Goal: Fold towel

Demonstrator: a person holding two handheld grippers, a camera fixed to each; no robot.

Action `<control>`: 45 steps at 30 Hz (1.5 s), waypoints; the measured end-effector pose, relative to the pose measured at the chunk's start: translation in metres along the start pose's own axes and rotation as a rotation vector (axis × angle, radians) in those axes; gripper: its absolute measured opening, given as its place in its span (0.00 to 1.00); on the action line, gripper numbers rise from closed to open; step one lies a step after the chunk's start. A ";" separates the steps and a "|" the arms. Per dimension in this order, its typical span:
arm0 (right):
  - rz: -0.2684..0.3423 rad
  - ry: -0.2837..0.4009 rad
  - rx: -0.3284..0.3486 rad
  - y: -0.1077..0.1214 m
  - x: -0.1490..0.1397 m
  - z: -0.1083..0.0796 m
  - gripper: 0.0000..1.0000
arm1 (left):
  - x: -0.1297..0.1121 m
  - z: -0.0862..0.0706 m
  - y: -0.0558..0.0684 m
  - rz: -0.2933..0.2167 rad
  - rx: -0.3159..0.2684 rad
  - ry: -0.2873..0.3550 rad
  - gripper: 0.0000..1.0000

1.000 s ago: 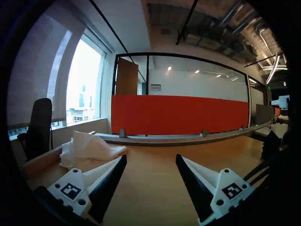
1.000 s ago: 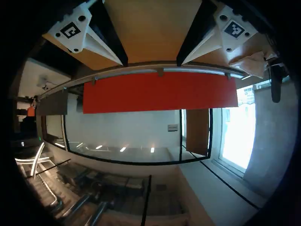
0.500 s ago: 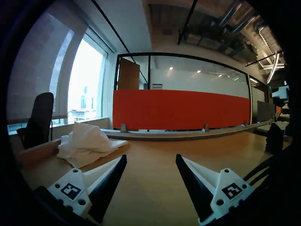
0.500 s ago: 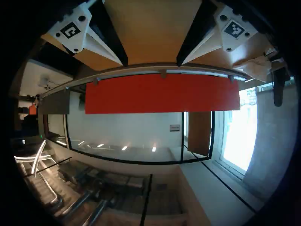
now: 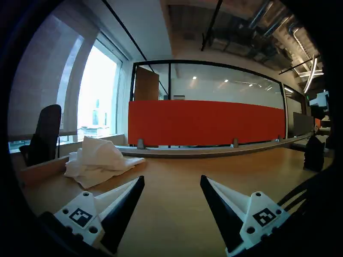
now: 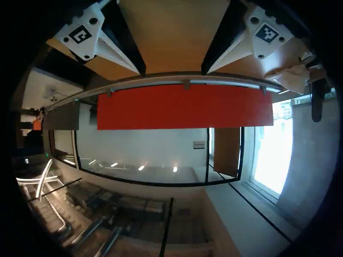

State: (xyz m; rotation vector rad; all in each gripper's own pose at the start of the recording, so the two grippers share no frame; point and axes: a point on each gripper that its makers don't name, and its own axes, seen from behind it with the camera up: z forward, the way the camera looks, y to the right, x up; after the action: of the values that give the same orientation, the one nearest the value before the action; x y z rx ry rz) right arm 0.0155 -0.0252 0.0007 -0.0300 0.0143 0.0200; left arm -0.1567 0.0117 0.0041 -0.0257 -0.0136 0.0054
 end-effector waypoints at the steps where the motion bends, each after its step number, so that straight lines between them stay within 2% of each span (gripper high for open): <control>1: 0.000 0.000 -0.001 0.001 0.000 -0.001 1.00 | 0.000 0.000 0.000 0.002 0.001 0.000 0.97; 15: -0.001 0.002 0.000 0.005 0.000 -0.005 1.00 | -0.001 0.004 0.004 0.010 -0.005 0.001 0.97; 27: -0.047 0.026 -0.016 0.022 -0.001 0.000 1.00 | -0.001 0.003 0.004 0.011 -0.005 0.000 0.97; 33: -0.054 0.037 -0.013 0.031 -0.016 0.001 1.00 | 0.000 0.003 0.004 0.011 -0.005 0.000 0.97; 45: -0.030 0.033 0.041 0.031 -0.065 0.003 1.00 | 0.001 0.003 0.005 0.011 -0.005 0.000 0.97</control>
State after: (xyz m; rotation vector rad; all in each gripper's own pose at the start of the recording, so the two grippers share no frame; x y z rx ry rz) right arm -0.0502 0.0046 0.0039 0.0109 0.0472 -0.0105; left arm -0.1560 0.0170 0.0070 -0.0304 -0.0140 0.0169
